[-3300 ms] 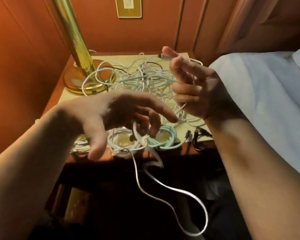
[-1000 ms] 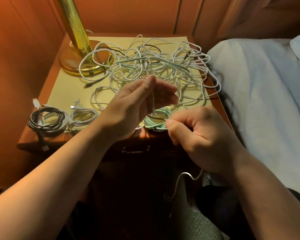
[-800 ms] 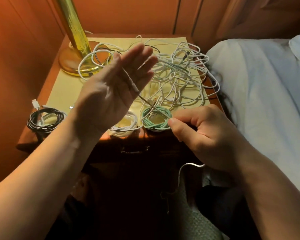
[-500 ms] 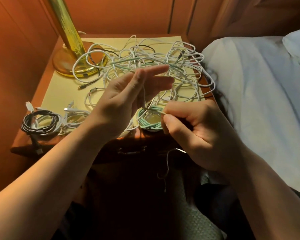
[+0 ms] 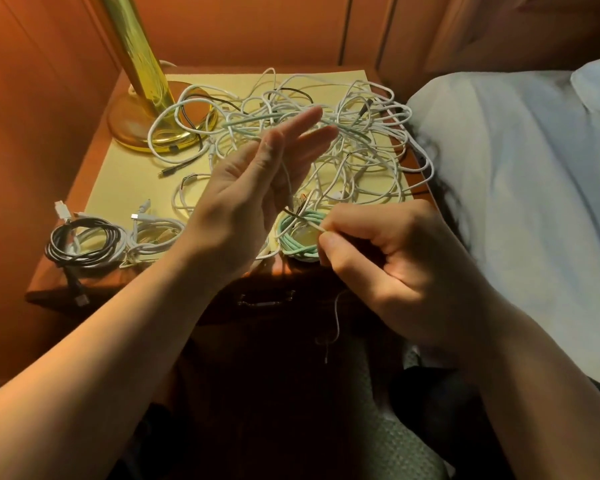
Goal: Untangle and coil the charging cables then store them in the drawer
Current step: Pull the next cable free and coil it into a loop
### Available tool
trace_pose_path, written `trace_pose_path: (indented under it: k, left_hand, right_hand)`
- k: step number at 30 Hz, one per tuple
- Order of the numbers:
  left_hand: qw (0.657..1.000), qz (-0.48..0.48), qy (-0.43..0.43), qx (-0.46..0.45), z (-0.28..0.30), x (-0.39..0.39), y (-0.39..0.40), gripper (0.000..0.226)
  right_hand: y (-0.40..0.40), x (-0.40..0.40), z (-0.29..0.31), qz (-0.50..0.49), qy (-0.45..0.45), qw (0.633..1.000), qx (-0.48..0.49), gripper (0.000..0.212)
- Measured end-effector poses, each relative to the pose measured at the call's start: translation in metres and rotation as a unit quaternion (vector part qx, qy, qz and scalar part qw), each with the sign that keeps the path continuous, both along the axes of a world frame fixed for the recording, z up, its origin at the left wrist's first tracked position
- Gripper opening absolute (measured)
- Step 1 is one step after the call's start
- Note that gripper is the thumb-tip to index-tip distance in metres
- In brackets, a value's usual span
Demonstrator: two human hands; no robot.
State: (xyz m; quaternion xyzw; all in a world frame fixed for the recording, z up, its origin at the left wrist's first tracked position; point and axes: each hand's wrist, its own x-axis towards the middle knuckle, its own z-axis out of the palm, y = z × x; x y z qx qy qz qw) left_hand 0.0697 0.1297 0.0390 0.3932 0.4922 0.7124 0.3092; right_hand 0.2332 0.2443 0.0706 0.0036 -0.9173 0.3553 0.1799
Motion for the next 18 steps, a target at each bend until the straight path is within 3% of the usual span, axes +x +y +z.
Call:
trace_pose_path:
  k: [4, 7, 11, 14, 18]
  left_hand:
    - [0.992, -0.103, 0.010, -0.070, 0.004, 0.001, -0.005, 0.041]
    - [0.978, -0.181, -0.054, -0.085, 0.004, 0.015, -0.005, 0.039]
    - [0.968, -0.215, -0.088, -0.090, 0.004, 0.024, -0.001, 0.044]
    - [0.954, -0.250, -0.110, -0.126, 0.008, 0.026, 0.000, 0.055]
    - [0.927, -0.308, -0.122, -0.176, 0.008, 0.019, -0.002, 0.057]
  right_hand:
    - [-0.001, 0.000, -0.005, -0.074, 0.064, 0.994, 0.039, 0.021]
    - [-0.002, 0.000, -0.008, -0.142, 0.108, 0.982, 0.053, 0.020]
    - [0.002, 0.002, -0.010, -0.209, 0.191, 0.958, 0.051, 0.017]
    - [0.006, -0.001, -0.014, -0.203, 0.196, 0.959, -0.029, 0.013]
    - [0.009, -0.007, -0.025, -0.181, 0.123, 0.958, -0.186, 0.012]
